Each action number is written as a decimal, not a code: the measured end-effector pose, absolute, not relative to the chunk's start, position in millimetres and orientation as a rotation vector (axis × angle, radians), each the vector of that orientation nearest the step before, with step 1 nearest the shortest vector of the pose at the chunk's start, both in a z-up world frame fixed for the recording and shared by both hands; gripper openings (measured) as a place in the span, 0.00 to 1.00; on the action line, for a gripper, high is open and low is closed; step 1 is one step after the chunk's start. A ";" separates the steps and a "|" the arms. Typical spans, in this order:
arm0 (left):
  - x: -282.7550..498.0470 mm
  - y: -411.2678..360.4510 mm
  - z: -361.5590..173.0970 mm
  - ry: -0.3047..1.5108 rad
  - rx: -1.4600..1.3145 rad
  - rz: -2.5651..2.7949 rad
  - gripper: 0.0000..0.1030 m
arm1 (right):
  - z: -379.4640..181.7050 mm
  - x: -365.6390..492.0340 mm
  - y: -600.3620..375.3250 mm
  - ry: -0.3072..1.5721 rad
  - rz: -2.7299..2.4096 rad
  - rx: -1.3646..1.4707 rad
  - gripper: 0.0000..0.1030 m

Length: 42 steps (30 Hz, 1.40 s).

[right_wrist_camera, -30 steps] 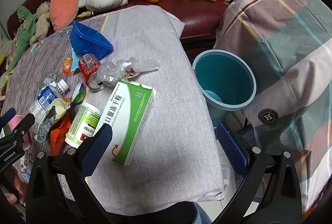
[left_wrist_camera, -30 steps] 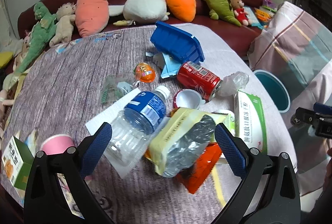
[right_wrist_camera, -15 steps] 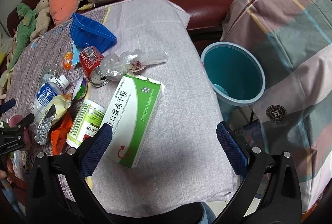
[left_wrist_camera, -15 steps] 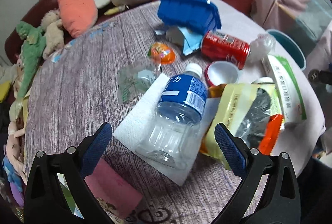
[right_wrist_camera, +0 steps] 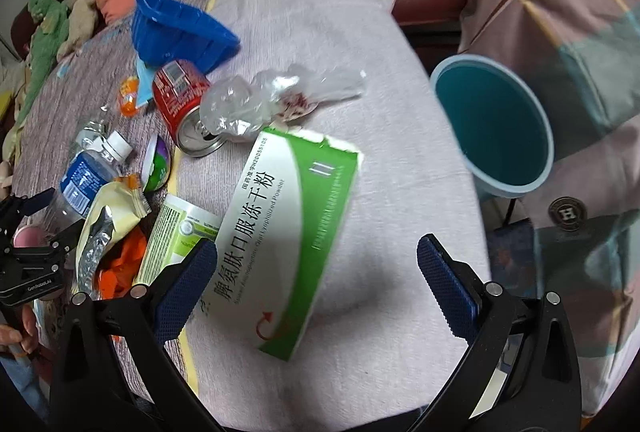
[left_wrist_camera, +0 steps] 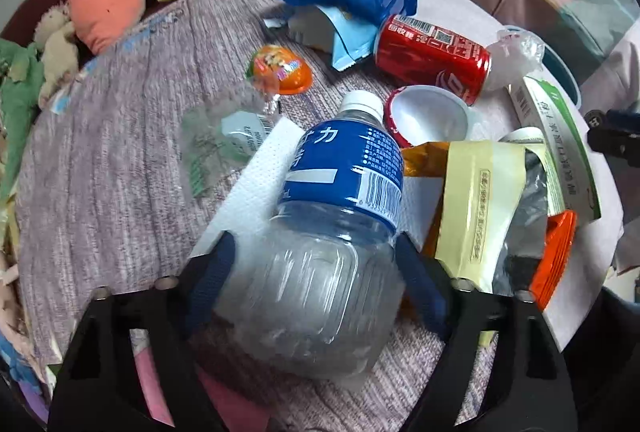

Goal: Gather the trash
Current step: 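Grasp the blue-label water bottle with the left tool while the right tool grasps the green medicine box, then carry both items to the teal bin and open both tools to drop them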

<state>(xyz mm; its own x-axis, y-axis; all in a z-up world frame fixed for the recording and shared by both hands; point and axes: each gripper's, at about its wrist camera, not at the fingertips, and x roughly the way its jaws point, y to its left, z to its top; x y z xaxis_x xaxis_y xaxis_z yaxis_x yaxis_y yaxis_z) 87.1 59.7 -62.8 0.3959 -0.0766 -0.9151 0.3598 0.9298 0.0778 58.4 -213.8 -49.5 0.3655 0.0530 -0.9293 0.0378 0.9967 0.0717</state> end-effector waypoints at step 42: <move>91.3 56.5 -4.7 1.033 0.003 -0.280 0.65 | -54.4 61.1 -222.1 1.261 0.288 0.206 0.75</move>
<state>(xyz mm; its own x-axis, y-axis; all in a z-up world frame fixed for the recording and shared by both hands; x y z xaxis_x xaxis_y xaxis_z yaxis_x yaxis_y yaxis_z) 91.3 56.5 -4.7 0.4798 -0.2279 -0.8473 0.2308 0.9645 -0.1287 61.1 -222.1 -54.4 0.2767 0.3246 -0.9045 -0.0996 0.9458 0.3089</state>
